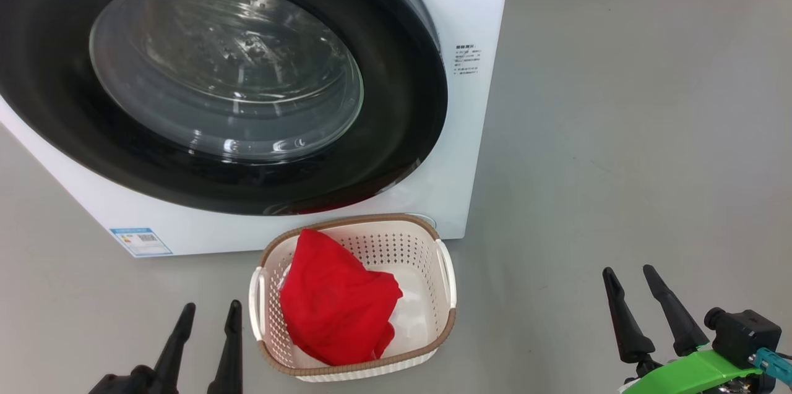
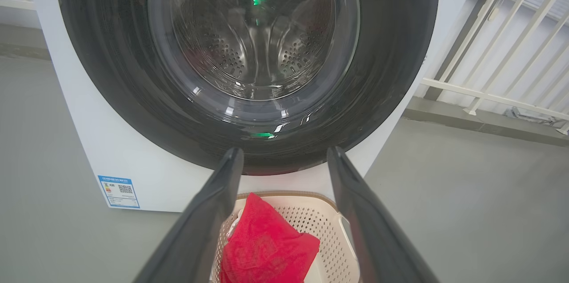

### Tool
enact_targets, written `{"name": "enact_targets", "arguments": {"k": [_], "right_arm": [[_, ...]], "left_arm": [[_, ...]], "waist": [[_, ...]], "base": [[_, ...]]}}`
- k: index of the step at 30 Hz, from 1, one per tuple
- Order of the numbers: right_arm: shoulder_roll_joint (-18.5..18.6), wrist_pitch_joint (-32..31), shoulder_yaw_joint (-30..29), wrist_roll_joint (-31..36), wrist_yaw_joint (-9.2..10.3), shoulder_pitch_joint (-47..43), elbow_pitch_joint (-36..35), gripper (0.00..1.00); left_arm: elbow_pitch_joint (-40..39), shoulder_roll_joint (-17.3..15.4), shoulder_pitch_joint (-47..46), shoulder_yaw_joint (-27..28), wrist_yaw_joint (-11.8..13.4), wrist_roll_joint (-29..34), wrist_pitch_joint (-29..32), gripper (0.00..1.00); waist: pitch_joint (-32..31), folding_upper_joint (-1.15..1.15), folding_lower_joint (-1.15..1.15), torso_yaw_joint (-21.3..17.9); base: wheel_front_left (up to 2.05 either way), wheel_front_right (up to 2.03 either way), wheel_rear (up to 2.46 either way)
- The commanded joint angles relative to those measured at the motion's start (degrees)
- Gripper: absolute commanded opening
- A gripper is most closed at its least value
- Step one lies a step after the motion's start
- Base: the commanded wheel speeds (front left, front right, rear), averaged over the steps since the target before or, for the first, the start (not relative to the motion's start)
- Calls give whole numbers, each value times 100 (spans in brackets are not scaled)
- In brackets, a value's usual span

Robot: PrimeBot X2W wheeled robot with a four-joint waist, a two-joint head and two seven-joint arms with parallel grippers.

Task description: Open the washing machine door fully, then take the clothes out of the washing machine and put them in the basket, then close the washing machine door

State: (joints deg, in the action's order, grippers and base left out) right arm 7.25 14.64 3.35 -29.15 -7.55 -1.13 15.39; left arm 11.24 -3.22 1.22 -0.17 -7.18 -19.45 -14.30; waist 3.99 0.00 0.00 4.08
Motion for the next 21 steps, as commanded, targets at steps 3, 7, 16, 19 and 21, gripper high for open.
{"name": "enact_targets", "arguments": {"k": [3, 7, 16, 19, 21], "right_arm": [[83, 36, 105, 30, 6, 66, -138, 100], [80, 36, 99, 41, 6, 84, -131, 100], [71, 36, 122, 60, 6, 139, -118, 100], [-40, -3, -16, 31, 0, 1, 113, 0], [-86, -4, -11, 27, 0, -3, 263, 0]], "left_arm": [[-122, -87, -86, 203, -31, 17, -70, 100], [-102, -68, -106, 244, -31, -52, -70, 100], [-184, -44, -84, 282, -31, -201, -70, 100], [76, 49, 5, 48, 8, -195, 19, 0], [230, 86, 10, 14, 9, -200, 36, 0]], "waist": [[9, 0, 0, 6], [25, 0, 0, 11], [42, 0, 0, -36], [42, 0, 0, -39], [42, 0, 0, -39]], "base": [[0, 0, 0], [0, 0, 0], [0, 0, 0], [0, 0, 0], [0, 0, 0]]}}
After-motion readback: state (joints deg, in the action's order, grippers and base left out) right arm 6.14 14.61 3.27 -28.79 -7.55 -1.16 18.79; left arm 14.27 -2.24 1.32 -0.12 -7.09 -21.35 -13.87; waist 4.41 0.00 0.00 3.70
